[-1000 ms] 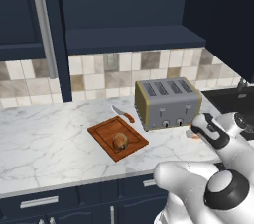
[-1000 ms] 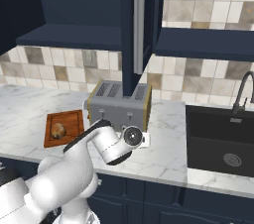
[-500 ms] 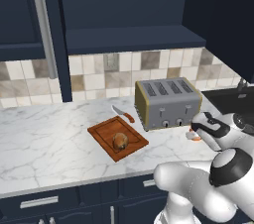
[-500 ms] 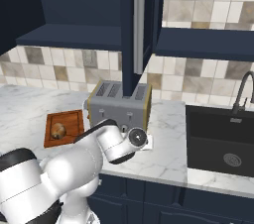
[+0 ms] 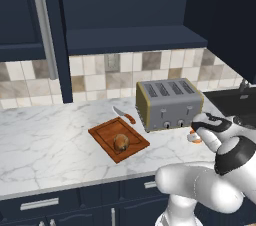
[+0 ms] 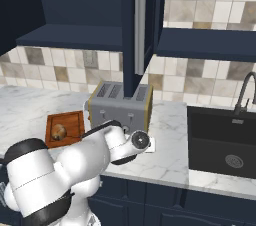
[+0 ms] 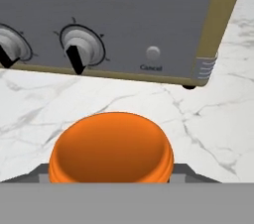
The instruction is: Pick the bread, place it on the cutting board, pick the jam, place it on the counter, and close the cabinet.
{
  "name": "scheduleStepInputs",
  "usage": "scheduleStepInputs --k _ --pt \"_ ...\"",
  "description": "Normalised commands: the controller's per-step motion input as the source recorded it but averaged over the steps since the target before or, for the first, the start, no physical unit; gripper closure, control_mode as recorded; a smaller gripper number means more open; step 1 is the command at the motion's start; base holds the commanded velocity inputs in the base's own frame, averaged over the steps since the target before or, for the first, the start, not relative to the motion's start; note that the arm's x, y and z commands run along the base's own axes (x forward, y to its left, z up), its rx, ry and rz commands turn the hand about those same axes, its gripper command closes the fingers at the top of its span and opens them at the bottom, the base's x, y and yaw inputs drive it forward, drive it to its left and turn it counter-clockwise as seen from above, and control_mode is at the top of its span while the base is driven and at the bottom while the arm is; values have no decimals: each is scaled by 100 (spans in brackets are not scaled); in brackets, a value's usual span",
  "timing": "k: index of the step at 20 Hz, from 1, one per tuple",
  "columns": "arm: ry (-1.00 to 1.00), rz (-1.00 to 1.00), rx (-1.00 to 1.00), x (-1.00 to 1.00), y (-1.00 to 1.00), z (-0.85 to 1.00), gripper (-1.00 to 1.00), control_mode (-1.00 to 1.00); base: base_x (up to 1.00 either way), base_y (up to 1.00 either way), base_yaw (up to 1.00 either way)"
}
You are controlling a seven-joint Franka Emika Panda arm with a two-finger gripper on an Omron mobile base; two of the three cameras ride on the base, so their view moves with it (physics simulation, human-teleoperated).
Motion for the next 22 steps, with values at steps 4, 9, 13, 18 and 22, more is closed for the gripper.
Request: scheduleStepInputs --k 4,9,13,18,22 --pt "0 0 0 17 0 -21 100 -100 0 0 0" --pt "0 0 0 13 0 -24 100 -100 0 0 0" --pt "0 0 0 7 0 -34 100 -100 0 0 0" --pt "0 0 0 0 0 -44 100 -100 0 0 0" --pt "0 0 0 0 0 -48 100 -100 0 0 0"
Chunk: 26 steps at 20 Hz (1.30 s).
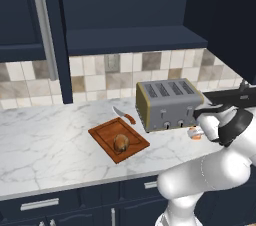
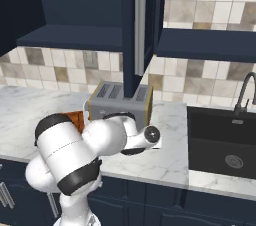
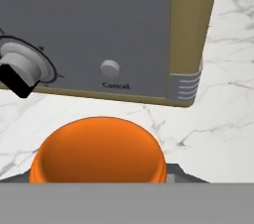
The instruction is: Pick the bread, place it on the cutting board, pick the jam, place it on the counter, and close the cabinet.
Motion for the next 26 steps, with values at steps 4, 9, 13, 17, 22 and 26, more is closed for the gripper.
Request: scheduleStepInputs --k 4,9,13,17,22,26 --pt "-1 0 -1 0 0 -37 100 -100 0 0 0" --pt "0 0 -1 -9 0 -11 100 -100 0 0 0" --pt "-5 0 -1 -17 0 -11 100 -100 0 0 0" --pt "-11 0 -3 -25 0 -19 100 -100 0 0 0" --pt "-13 0 -4 -22 0 -21 100 -100 0 0 0" --pt "-9 0 -4 -16 0 -12 100 -100 0 0 0"
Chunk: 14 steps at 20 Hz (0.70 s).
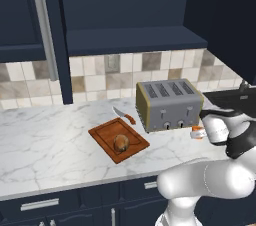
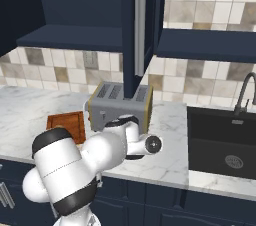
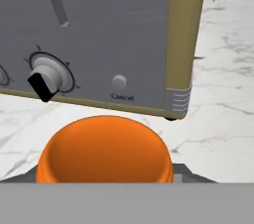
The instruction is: Pick the bread, place it on the cutting board, pick the jam, place it on the counter, and close the cabinet.
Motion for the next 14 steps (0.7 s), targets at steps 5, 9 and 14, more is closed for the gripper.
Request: scheduleStepInputs --k 5,9,14 --pt "-1 0 -3 -5 0 -3 -100 -100 0 0 0" --pt "0 0 0 0 0 0 -100 -100 0 0 0" --pt "0 0 0 -11 0 0 -100 -100 0 0 0"
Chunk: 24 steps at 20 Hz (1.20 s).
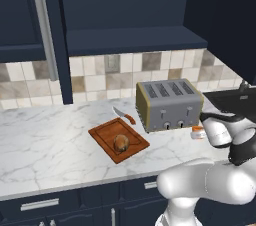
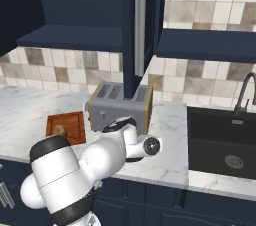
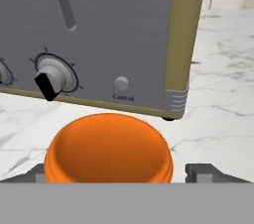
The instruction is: Pick the bread, place it on the cutting board, pick the jam, place it on the counter, and close the cabinet.
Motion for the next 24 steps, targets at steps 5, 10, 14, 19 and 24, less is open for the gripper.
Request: scheduleStepInputs --k 5,10,14,19,24 --pt "0 0 0 -32 0 -5 -100 -100 0 0 0" --pt "0 0 0 -33 0 -6 -100 -100 0 0 0" --pt "0 0 0 -32 0 -6 -100 -100 0 0 0" --pt "0 7 0 -18 0 -14 -100 -100 0 0 0" --pt "0 17 0 -17 0 -15 -100 -100 0 0 0"
